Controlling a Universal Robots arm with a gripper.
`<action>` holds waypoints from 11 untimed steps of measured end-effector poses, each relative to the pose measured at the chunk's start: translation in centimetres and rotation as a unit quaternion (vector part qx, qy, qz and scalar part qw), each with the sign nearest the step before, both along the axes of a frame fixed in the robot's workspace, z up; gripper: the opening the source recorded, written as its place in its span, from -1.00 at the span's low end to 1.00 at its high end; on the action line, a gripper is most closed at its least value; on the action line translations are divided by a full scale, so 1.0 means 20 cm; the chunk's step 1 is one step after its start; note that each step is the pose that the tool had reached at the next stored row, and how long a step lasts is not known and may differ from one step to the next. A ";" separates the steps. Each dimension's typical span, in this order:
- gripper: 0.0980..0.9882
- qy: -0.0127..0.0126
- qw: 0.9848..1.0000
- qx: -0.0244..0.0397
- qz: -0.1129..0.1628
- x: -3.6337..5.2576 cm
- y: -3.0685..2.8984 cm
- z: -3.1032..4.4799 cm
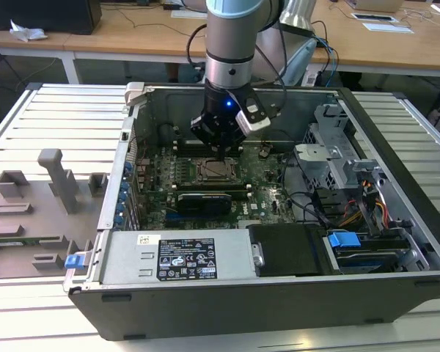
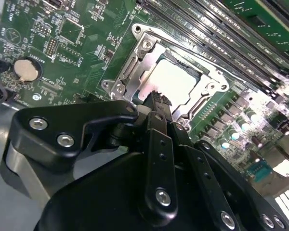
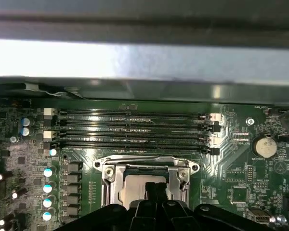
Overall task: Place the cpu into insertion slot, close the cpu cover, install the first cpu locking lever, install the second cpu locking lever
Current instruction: 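Install the first cpu locking lever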
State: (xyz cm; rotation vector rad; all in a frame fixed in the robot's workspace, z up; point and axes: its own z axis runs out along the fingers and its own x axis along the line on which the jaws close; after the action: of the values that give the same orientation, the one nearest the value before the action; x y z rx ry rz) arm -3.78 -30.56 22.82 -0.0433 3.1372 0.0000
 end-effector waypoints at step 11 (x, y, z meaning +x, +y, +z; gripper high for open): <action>-0.98 0.000 1.000 -0.003 0.000 0.000 0.000 0.110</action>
State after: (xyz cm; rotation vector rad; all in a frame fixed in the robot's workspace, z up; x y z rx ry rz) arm -3.78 -30.55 25.03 -0.0433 3.1373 -0.0090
